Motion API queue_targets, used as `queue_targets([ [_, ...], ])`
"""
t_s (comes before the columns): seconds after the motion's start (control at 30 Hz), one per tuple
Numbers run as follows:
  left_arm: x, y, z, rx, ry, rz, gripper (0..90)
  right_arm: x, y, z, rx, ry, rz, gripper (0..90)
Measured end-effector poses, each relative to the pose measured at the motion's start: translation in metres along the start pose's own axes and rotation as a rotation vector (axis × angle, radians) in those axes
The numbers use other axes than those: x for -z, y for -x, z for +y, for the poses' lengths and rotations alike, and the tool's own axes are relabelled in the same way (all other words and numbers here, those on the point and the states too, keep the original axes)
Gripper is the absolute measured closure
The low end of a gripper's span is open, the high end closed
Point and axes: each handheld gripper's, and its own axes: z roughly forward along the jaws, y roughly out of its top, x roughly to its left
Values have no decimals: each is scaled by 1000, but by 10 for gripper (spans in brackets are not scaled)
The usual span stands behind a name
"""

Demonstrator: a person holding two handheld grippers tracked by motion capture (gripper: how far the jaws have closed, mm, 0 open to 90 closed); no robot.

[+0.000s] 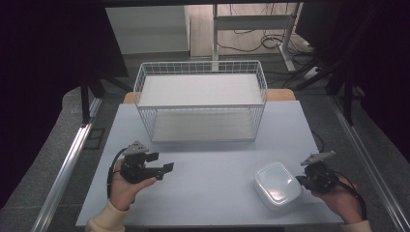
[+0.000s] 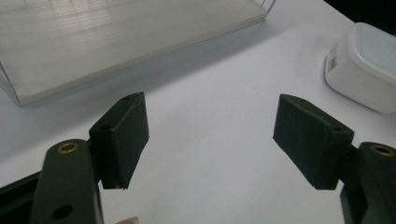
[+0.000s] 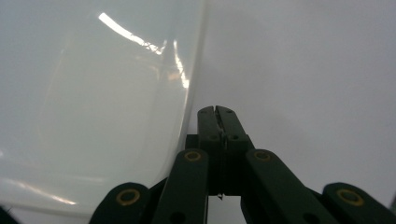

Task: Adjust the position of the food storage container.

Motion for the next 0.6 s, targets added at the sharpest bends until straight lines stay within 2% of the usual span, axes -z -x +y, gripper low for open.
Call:
queue_targets([
  [0.03,0,0,0,-2,-1,0,263,0,0,0,0,0,0,896],
  [0.07,0,1,0,-3,-1,-1,263,0,-8,-4,3,-8,9,896],
  [0.13,-1,1,0,-5,-1,-1,263,0,-11,-5,6,-12,16,896],
  [0.2,-1,1,0,-5,-2,-1,263,-1,-22,-6,3,-18,27,895],
  [0.23,-1,1,0,-6,-3,-1,263,-1,-22,-6,3,-18,27,895],
  [0.27,-1,2,0,-8,-3,-2,263,-2,-29,-4,0,-16,44,895],
  [0.37,0,2,0,-9,-1,-2,262,-3,-36,-1,4,-16,63,895],
  [0.4,0,2,0,-8,-1,-2,263,-6,-45,3,6,-18,73,895],
  [0.6,-1,1,-1,-7,-6,-3,262,-12,-60,12,22,-13,103,895],
])
